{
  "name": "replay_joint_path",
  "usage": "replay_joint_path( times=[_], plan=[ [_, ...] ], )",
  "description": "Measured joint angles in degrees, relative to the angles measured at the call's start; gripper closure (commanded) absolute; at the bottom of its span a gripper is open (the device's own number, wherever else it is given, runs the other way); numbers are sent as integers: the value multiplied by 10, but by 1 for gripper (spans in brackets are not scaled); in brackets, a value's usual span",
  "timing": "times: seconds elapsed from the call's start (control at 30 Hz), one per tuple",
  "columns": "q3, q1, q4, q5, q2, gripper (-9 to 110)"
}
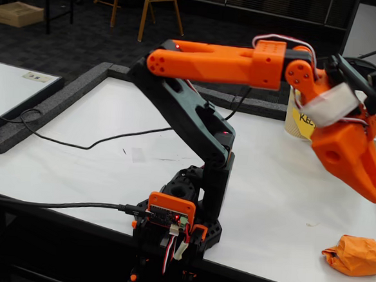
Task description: Sort rubbish by color.
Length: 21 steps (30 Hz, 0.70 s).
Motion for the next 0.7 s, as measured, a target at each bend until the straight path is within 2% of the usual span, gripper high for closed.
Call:
replay_joint_path(
  times=[0.17, 0.33, 0.7],
  plan=[
    [0, 4, -53, -91, -58, 101],
    [0, 4, -83, -120, -117, 101],
    [-47, 4, -6, -124, -253, 101]
  ],
)
